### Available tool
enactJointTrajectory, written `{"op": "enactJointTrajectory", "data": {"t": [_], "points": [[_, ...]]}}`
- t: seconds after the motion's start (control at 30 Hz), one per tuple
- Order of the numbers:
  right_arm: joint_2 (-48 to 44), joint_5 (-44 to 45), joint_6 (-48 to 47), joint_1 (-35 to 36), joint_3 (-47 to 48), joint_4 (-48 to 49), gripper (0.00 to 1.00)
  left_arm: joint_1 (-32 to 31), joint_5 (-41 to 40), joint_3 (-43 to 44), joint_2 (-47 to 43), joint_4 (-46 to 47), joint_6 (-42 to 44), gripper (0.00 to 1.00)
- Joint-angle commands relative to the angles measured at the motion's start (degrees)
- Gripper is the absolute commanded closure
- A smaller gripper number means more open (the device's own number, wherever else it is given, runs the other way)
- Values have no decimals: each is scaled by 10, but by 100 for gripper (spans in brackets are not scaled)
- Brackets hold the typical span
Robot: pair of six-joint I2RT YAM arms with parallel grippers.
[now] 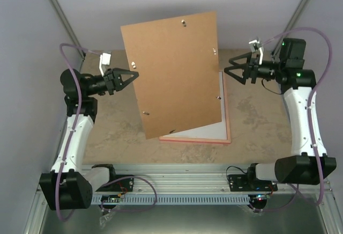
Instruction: Put the photo into the frame
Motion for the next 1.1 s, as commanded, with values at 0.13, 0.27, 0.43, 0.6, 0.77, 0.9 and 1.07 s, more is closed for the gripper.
{"op": "enactJointTrajectory", "data": {"t": [0.13,0.27,0.43,0.6,0.77,0.9,1.07], "points": [[-32,-65,98,24,-129,100,19,-13,-6,-18,14,135,-74,100],[-35,-73,119,54,-146,134,26,-16,-7,-19,16,135,-74,100],[-32,-94,181,63,-188,204,39,-20,-11,-25,21,136,-73,100],[-30,-103,220,76,-204,243,63,-22,-25,-32,29,106,-46,100],[-27,-102,243,73,-230,259,99,-39,-79,-17,42,-19,47,91],[-21,-102,258,43,-261,274,99,-41,-145,9,60,-136,147,65],[7,-121,272,-15,-309,296,99,-41,-210,20,85,-195,203,36]]}}
